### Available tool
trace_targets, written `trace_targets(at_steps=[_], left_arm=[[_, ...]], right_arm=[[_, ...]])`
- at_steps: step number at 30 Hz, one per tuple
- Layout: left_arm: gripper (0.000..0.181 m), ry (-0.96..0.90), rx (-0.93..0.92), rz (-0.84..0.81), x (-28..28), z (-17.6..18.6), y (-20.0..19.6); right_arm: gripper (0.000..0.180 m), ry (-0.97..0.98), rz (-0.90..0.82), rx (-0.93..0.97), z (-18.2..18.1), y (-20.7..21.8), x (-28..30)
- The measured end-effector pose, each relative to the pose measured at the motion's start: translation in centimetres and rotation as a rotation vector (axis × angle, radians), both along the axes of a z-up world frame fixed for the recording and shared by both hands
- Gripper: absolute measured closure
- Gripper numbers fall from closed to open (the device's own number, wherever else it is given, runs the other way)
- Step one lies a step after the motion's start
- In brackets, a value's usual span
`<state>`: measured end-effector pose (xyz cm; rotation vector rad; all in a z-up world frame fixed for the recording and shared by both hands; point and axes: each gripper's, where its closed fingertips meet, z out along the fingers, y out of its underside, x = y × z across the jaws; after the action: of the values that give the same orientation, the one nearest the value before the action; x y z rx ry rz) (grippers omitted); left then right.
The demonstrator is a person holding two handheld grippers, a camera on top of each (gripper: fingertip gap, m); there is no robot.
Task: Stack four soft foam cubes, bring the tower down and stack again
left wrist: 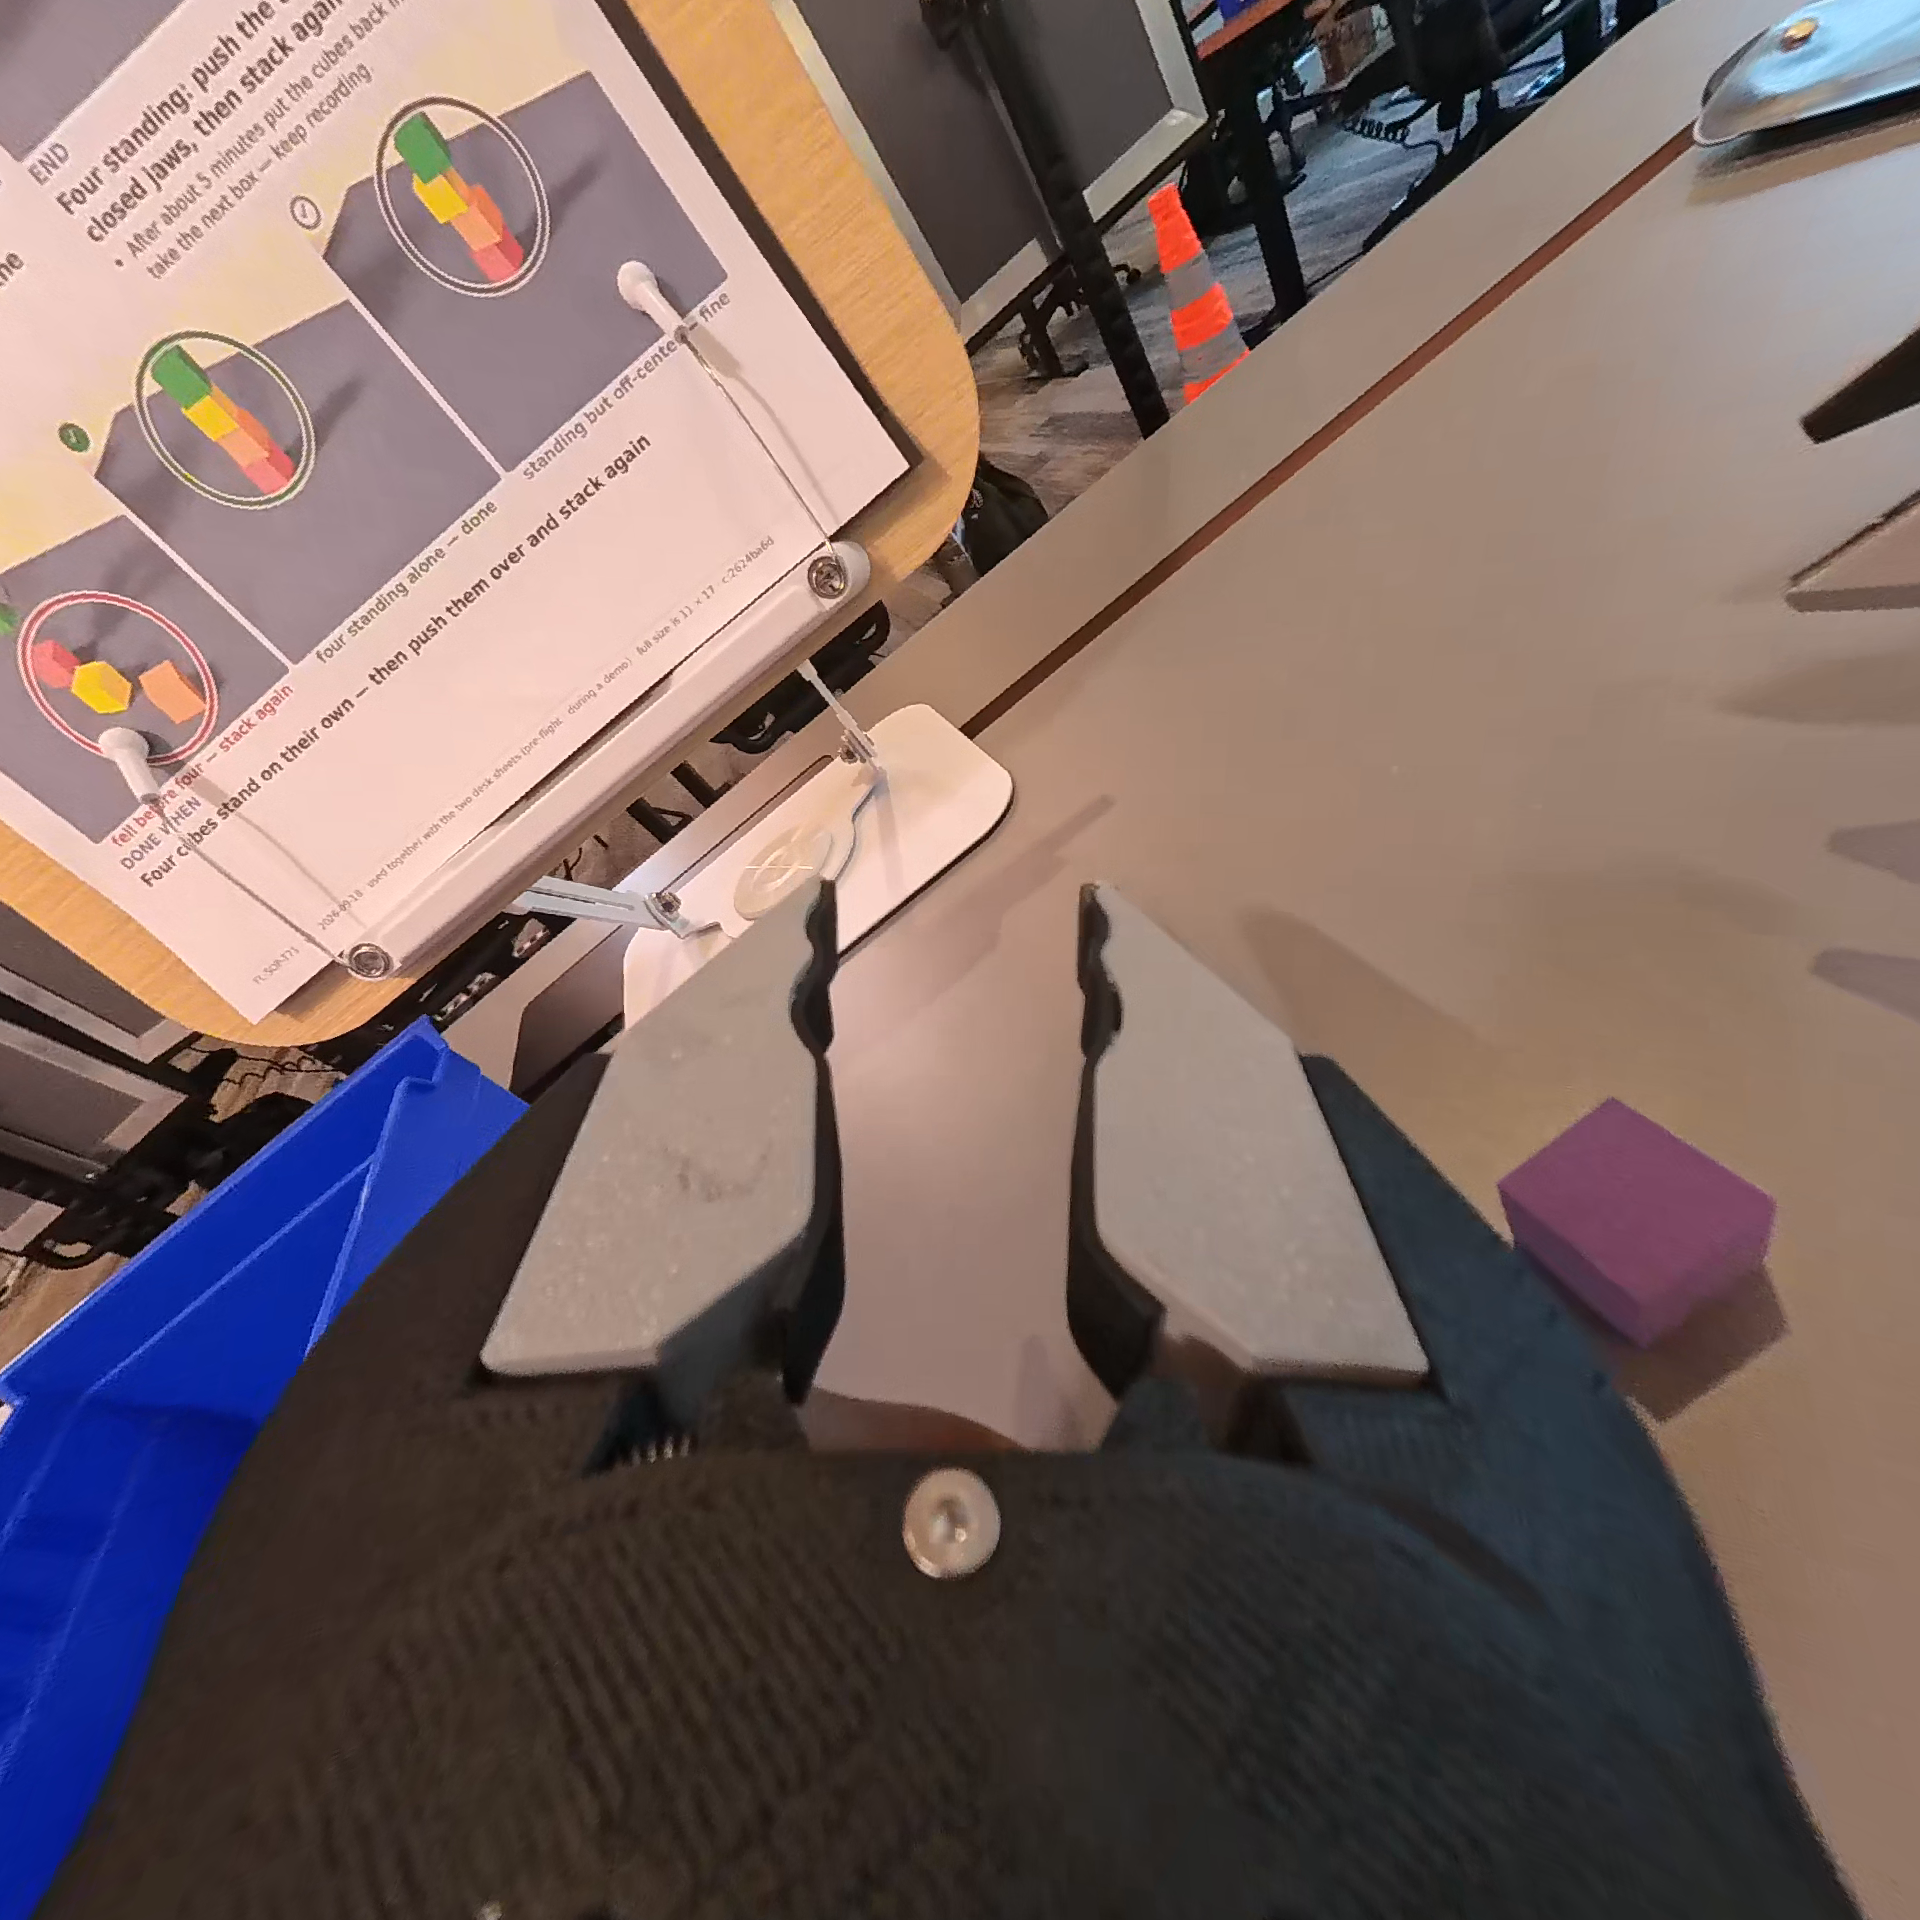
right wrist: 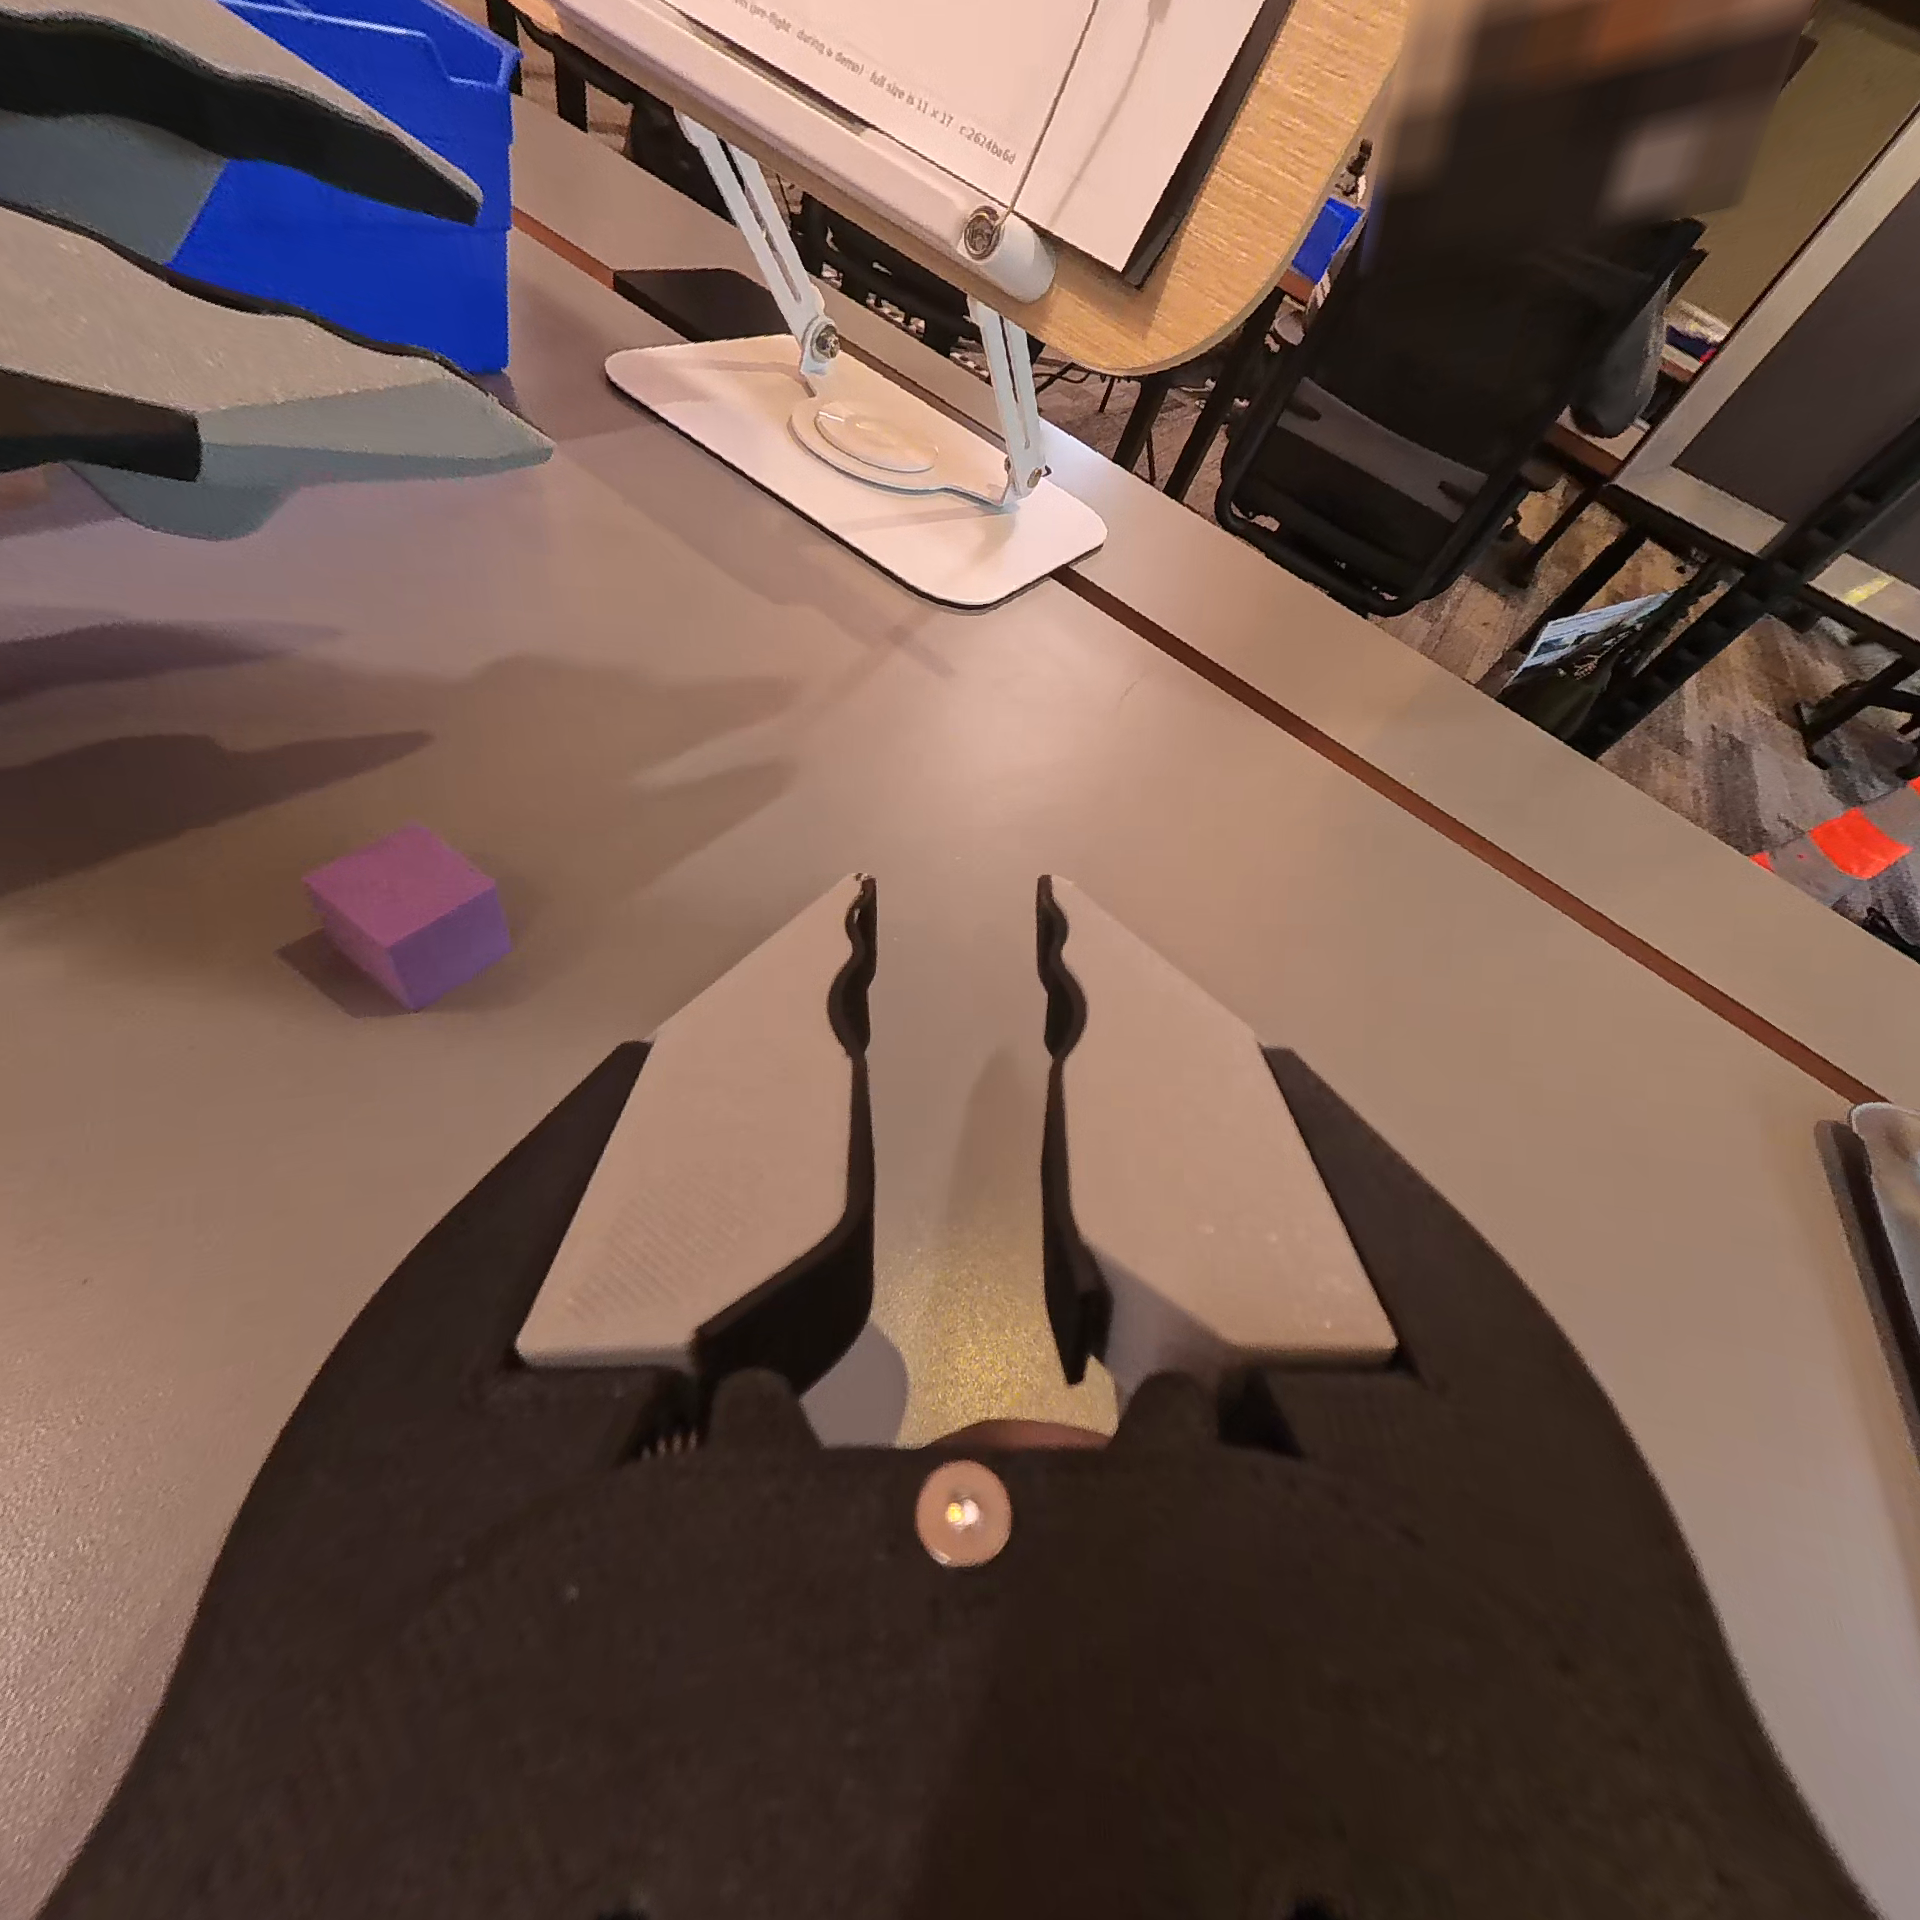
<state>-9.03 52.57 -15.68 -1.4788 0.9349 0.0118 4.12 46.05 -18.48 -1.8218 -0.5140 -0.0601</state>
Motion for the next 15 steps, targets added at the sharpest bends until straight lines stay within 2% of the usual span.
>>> trace_targets(at_steps=[15], left_arm=[[0.136,0.019,-0.004,0.018,-0.42,-0.44,0.46]], right_arm=[[0.157,0.003,0.017,-0.009,-0.16,0.03,-0.57]])
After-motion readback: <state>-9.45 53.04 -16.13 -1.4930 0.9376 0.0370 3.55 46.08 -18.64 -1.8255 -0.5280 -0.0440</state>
